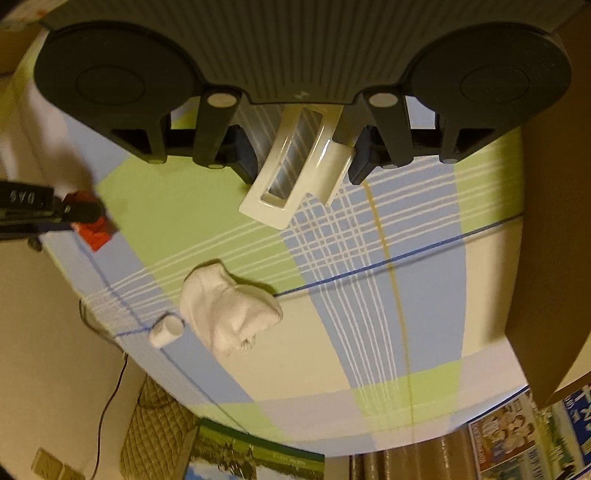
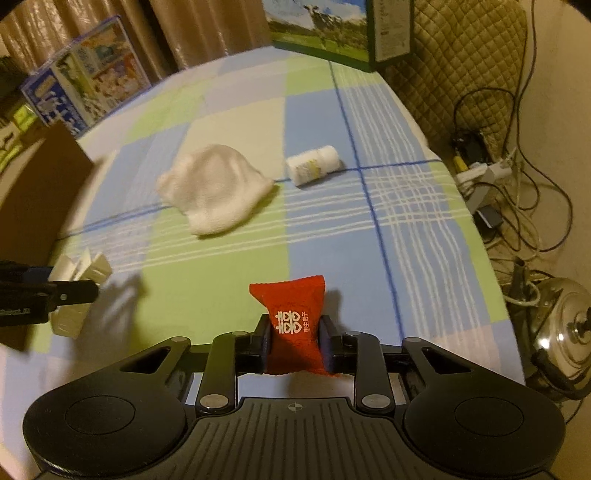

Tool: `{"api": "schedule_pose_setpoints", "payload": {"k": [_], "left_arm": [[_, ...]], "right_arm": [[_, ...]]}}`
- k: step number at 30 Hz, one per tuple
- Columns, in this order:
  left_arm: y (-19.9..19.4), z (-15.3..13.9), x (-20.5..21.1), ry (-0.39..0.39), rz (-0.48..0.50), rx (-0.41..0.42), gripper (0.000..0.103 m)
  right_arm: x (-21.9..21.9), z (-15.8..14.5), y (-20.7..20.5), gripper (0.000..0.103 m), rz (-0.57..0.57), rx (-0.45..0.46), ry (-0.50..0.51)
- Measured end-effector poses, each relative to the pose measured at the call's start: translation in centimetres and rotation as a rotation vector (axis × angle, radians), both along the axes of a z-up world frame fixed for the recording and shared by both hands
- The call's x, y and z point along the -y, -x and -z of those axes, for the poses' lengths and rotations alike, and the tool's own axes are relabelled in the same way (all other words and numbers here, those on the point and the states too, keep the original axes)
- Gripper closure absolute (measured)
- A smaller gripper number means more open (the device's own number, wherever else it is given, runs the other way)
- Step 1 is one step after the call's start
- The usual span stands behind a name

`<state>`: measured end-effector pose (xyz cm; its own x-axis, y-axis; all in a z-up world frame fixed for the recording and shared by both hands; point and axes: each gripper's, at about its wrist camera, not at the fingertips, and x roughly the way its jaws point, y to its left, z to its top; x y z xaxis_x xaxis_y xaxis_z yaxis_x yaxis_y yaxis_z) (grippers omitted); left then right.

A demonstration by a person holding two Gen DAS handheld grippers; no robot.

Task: Organize objects
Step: 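Lift the white clip with the left tool while the right tool lifts the red candy toward the box, then open the left tool to drop the white clip into the box while the right tool releases the red candy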

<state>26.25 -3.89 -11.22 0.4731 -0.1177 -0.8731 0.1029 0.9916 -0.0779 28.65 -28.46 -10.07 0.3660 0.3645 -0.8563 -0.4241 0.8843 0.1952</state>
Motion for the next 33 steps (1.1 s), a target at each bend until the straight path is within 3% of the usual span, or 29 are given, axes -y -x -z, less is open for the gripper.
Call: {"api": "schedule_pose_setpoints", "payload": {"k": [9,15,24,33], "left_arm": [[2.7,-4.6,-1.7,0.048,-0.062,0.084,0.054],[5.4,-8.1,-4.7,0.063,-0.135,0.164,0.054],[10.7,-12.2,-12.5,0.033,-0.317,0.246,0.054],[14.4,-13.4,-21.8,-0.052,-0.474,0.262,0.054]], "right_arm": [[-2.9,-4.0,2.5,0.08,-0.091,0.023,-0.123],[-7.1,-6.6,4.9,0.08,-0.208,0.036,-0.211],[-16.0,-8.7,9.2,0.08,-0.426,0.037,-0.304],[-24.9,-8.9,12.3,0.08,-0.551,0.05,-0.327]]}}
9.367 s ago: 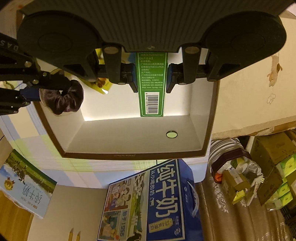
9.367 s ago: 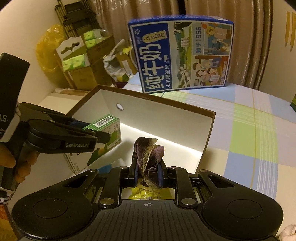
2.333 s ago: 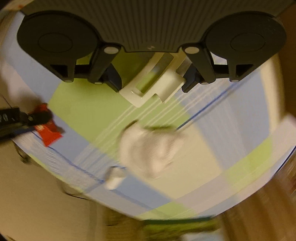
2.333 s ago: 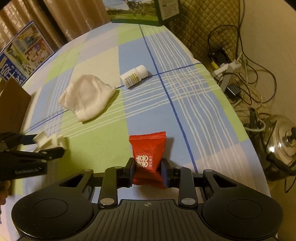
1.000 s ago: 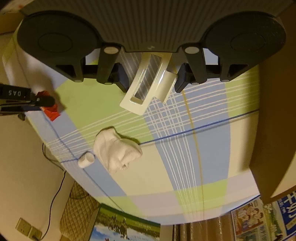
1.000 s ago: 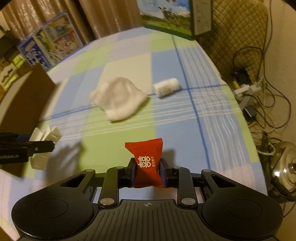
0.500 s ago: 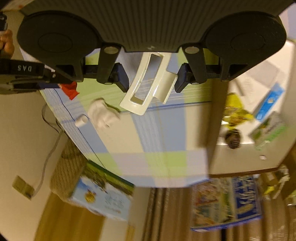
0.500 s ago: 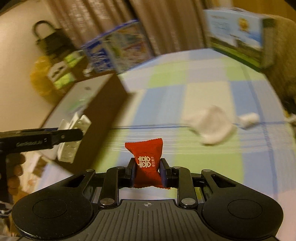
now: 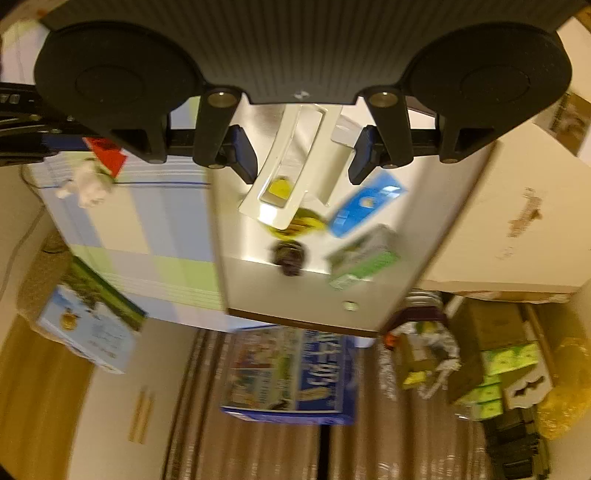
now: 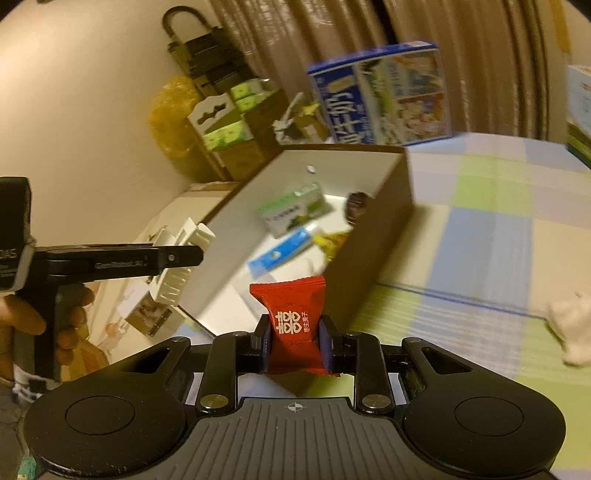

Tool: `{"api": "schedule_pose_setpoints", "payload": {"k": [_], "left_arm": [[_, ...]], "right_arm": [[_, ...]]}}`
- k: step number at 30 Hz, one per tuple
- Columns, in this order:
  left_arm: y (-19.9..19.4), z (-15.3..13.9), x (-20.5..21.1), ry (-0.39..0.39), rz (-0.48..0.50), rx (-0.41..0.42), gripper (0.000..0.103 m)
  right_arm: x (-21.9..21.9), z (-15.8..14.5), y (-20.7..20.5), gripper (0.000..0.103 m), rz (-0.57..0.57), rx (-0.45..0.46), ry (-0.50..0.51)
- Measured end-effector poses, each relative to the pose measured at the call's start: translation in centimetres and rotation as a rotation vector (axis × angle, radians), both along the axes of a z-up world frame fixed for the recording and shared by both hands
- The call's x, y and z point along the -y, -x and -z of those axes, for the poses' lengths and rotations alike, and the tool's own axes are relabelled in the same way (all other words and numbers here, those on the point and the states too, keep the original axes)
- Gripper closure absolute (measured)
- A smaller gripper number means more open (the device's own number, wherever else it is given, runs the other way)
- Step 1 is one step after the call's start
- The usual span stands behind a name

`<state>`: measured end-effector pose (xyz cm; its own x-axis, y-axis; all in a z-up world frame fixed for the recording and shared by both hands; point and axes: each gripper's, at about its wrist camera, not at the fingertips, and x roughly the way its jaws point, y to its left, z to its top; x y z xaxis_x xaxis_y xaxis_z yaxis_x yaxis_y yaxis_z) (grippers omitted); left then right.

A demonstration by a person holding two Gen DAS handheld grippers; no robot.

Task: Organize objects
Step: 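Open the left tool to drop the white clip into the box while the right tool releases the red candy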

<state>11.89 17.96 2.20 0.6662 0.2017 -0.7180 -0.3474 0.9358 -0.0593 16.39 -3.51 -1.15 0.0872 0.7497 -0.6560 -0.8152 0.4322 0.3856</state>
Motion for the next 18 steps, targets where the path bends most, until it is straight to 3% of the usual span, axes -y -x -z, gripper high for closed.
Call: {"api": "schedule_pose_setpoints", "payload": {"k": [8,18], "left_arm": [[-0.5,1.6,-6.0,-0.028,-0.047,-0.055,0.054],[-2.6,5.3,-9.1,-0.009,-0.028,-0.158,0.054]], "right_arm": [[-6.0,1.1,0.6,0.08,-0.022,0.02,0.03],[-9.7,2.8,0.2,0.08,-0.009,0.03,0.09]]}}
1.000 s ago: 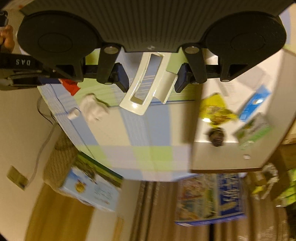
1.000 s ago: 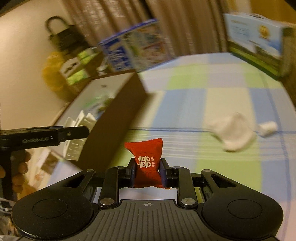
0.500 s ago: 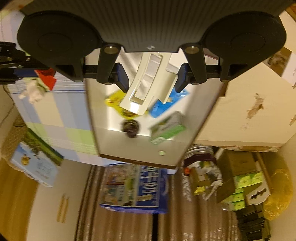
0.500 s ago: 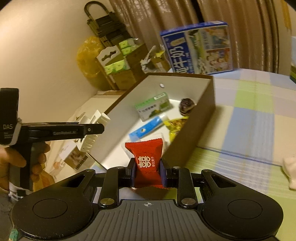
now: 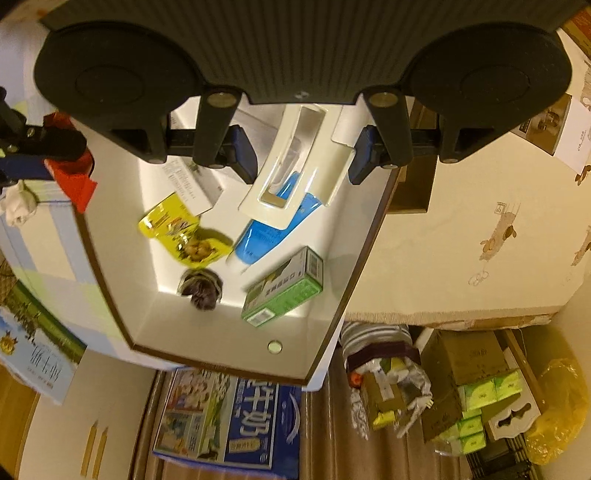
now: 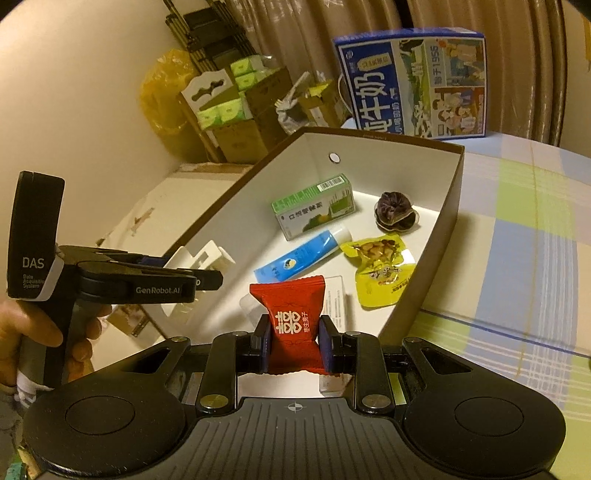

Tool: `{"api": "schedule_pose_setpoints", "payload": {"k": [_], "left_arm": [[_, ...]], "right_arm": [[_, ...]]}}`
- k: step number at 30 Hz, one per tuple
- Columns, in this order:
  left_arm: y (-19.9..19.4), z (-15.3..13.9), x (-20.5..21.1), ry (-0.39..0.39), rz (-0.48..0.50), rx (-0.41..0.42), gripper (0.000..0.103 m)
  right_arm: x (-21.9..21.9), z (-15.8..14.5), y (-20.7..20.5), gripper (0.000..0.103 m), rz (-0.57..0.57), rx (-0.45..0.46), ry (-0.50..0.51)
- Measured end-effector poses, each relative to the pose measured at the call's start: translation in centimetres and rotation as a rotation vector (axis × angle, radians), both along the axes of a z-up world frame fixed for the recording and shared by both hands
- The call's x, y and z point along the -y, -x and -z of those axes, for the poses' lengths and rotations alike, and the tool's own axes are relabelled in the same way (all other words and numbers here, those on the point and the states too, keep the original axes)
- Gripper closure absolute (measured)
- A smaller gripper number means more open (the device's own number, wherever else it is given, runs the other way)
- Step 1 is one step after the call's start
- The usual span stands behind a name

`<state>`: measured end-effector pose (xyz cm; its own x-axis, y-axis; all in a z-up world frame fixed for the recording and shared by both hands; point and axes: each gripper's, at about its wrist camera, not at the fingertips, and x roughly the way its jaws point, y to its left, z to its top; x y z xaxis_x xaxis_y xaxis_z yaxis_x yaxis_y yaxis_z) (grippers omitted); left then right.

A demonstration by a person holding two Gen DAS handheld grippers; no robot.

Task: Organize objects
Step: 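Open the left tool to drop the white clip into the box while the right tool releases the red candy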

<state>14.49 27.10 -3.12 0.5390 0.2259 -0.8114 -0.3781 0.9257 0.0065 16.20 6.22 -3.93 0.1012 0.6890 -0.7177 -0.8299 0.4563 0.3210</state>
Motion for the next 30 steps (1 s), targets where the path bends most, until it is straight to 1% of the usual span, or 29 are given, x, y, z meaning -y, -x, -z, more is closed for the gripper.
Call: {"api": "schedule_pose_setpoints", "payload": {"k": [7,13,15,18,25,30], "left_arm": [[-0.9,1.5,-0.5,-0.007,0.031,-0.047,0.054],[-1.5,2.4,-0.4,-0.005,0.052,-0.079,0.054],[-1.7,2.8,-0.3,-0.015,0.053,-0.093,0.054],[-1.9,3.0,0.1,-0.043,0.068,-0.103,0.053],[-2.4,3.4,0.5,-0.066,0.086,-0.121,0.053],[-2.5,3.5,0.5,-0.069,0.092,-0.128,0.053]], "right_arm": [[-1.5,1.1,0.1,0.08,-0.003,0.004,0.047],[-2.4,1.4,0.1,0.08,-0.009,0.013,0.082],[-2.6,1.5,0.2,0.08,-0.013,0.015,0.09],[-2.8,1.6,0.1,0.08,-0.014,0.02,0.105],[-2.7,1.8,0.0,0.08,-0.013,0.026,0.117],[-2.8,1.8,0.1,0.08,-0.015,0.023,0.119]]}}
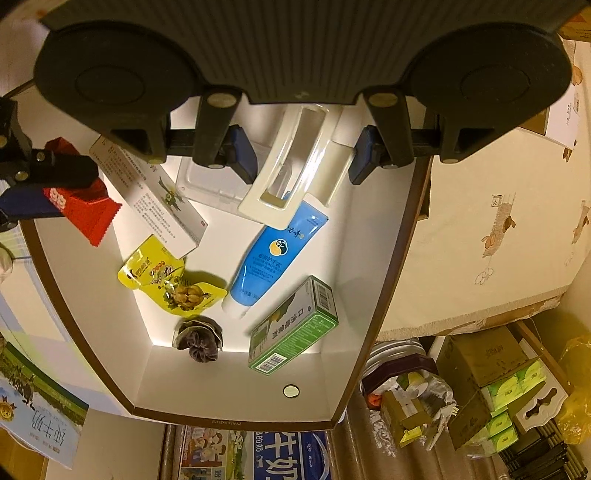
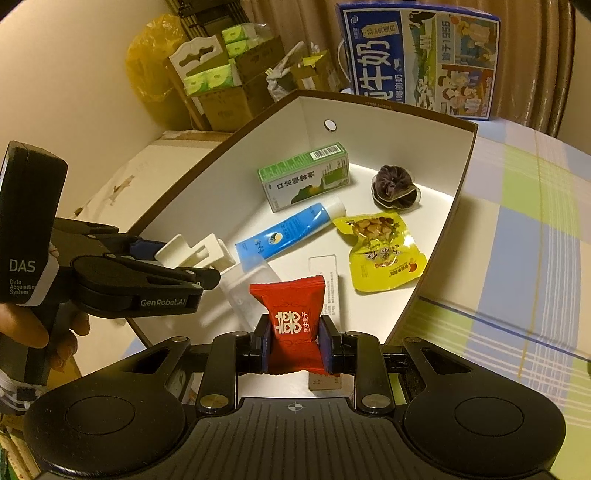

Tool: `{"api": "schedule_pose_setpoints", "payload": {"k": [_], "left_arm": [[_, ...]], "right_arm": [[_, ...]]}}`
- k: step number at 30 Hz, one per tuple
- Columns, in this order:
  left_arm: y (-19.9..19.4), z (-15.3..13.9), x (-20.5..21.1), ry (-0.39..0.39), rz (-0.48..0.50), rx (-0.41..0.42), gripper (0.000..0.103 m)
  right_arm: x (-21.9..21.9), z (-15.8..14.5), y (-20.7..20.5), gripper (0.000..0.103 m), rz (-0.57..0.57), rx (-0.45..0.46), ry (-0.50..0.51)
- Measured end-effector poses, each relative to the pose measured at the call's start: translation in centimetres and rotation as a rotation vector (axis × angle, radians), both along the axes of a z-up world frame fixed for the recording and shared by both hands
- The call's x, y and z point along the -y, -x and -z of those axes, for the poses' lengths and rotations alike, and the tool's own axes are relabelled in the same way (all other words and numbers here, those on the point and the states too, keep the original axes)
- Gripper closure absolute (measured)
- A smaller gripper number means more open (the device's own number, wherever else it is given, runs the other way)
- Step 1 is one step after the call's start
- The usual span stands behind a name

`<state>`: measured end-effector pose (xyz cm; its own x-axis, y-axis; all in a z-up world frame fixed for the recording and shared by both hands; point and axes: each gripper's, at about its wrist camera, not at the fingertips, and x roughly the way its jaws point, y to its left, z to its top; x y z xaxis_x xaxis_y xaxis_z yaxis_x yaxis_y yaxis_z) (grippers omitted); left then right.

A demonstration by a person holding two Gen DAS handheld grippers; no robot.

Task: Organize objects
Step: 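Open the left tool to drop the white clip into the box while the right tool releases the red candy, then withdraw both tools from the box toward the white towel and pill bottle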

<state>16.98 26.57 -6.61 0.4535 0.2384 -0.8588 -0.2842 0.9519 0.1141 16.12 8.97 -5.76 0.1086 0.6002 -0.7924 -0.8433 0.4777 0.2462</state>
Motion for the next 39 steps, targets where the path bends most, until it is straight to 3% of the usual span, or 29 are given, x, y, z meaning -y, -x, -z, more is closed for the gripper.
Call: {"api": "schedule_pose_setpoints", "payload": {"k": [3,6,22,24,26,27,39], "left_arm": [[0.0,0.0,0.0,0.0,0.002,-0.001,0.05],[0.2,-0.2,0.0,0.0,-0.002,0.006,0.04],[1.4,-2.3,-0.5,0.01,-0.01,0.057,0.031],[1.5,-2.5,-0.6,0.012,-0.013,0.062,0.031],[1.7,-2.7,-0.7,0.014,-0.017,0.07,0.029],[1.7,-2.8,-0.7,0.012,-0.019,0.074,0.028],[2.8,-4.3,-0.6,0.044,-0.013,0.112,0.024]], "right_arm": [[0.0,0.1,0.0,0.08,-0.002,-0.002,0.001],[-0.1,0.1,0.0,0.08,-0.002,-0.005,-0.001],[-0.5,0.2,0.1,0.08,0.005,-0.033,-0.036],[-0.7,0.2,0.0,0.075,0.004,-0.046,-0.041],[-0.8,0.1,0.2,0.059,-0.003,-0.032,-0.04],[-0.9,0.0,0.3,0.057,-0.007,-0.025,-0.042],[0.6,-1.0,0.6,0.053,0.002,-0.012,-0.032]]}}
